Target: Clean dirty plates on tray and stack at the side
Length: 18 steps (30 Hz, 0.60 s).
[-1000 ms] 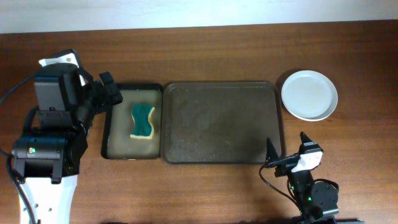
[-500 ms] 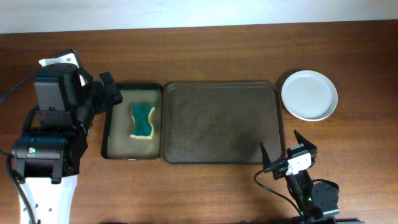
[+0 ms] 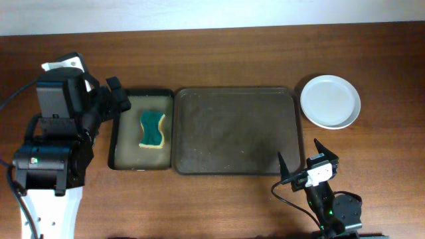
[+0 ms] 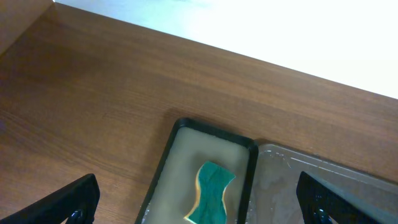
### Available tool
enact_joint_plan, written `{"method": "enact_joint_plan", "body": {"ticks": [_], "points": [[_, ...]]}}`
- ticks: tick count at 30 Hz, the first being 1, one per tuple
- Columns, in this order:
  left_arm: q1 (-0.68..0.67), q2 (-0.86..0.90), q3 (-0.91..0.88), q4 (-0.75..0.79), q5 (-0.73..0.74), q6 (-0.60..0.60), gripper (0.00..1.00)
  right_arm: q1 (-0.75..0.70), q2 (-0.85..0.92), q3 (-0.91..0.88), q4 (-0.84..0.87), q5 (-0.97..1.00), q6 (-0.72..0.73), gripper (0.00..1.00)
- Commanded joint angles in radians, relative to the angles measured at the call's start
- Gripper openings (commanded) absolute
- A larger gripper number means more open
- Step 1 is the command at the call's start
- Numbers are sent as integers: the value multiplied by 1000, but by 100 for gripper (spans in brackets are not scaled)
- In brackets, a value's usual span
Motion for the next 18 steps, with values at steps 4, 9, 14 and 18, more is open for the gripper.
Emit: {"method": "enact_joint_plan", "body": {"ticks": [4,9,14,18], "points": [[1,-8,3,1,3,-5,99,5,-10,-5,1,-1,-3,98],[1,-8,3,0,3,-5,99,5,-10,-5,-3,8,108,98],[1,-8,3,-3,3,-5,99,5,-10,-5,-6,27,197,98],[1,-8,3,-3,3,-5,99,5,-10,-5,-10,32,203,98]]}}
